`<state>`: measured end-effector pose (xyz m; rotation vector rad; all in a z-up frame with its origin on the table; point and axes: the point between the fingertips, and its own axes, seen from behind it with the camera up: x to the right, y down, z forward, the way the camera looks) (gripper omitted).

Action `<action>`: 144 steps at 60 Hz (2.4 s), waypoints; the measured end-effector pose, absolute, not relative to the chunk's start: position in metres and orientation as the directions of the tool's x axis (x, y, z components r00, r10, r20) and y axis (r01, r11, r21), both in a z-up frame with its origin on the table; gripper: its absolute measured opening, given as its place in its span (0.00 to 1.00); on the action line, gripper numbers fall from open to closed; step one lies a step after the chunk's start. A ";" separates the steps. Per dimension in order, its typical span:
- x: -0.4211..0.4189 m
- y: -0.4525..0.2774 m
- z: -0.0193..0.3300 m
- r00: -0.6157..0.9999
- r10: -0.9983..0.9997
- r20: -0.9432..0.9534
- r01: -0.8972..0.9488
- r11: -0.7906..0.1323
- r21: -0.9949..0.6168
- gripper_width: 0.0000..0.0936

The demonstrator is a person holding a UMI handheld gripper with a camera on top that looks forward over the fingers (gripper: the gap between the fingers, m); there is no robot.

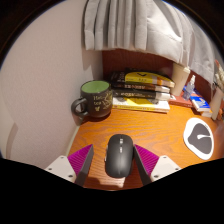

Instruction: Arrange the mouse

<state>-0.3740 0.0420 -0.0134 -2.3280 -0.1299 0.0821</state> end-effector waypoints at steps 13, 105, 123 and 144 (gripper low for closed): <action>-0.371 0.044 -0.015 0.996 0.091 -0.019 0.051 -0.710 -0.702 0.66; 0.000 0.089 -0.013 0.998 0.036 -0.041 0.001 -0.767 -0.641 0.39; 0.000 0.089 -0.015 0.999 0.018 -0.034 -0.008 -0.776 -0.631 0.52; -0.008 0.066 0.064 1.000 0.006 0.004 0.008 -0.747 -0.665 0.92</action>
